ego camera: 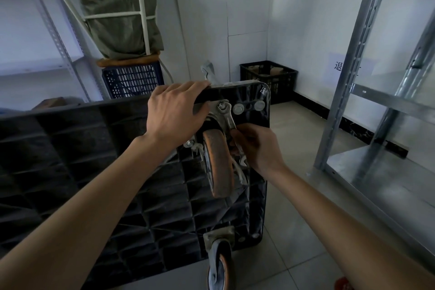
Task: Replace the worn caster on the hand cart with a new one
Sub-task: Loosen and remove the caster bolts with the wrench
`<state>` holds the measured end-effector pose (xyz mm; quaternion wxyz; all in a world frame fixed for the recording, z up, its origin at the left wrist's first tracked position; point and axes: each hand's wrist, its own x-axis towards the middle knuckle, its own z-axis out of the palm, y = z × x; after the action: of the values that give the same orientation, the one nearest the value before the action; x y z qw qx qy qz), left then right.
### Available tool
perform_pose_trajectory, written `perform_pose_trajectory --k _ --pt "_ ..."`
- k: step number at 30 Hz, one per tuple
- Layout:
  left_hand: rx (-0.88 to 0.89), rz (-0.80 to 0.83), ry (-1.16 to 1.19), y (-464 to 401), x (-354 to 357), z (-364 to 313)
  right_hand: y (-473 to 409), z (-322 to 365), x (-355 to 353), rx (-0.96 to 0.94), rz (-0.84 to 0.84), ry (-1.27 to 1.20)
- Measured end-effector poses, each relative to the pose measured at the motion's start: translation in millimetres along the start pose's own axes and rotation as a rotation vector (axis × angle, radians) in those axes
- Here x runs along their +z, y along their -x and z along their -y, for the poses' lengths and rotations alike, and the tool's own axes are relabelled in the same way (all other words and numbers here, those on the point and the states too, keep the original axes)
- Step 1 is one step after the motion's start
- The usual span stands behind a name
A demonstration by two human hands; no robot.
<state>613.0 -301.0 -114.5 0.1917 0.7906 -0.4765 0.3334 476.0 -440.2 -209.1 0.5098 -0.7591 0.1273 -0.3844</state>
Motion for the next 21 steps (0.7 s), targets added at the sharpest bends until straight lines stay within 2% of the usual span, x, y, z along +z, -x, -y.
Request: perform_pose_trajectory --k 7,12,16,21 --pt "0.007 0.005 0.007 0 -2 2 -6 6 -11 -0.022 0.171 0.103" --pt "0.016 0.018 0.013 0 -3 2 -16 4 -14 -0.017 0.222 0.058" --pt "0.01 0.013 0.016 -1 -4 2 -16 1 -17 -0.076 0.246 0.215" --pt "-0.006 -0.012 0.009 -1 -1 0 -13 9 -18 -0.025 0.297 0.242"
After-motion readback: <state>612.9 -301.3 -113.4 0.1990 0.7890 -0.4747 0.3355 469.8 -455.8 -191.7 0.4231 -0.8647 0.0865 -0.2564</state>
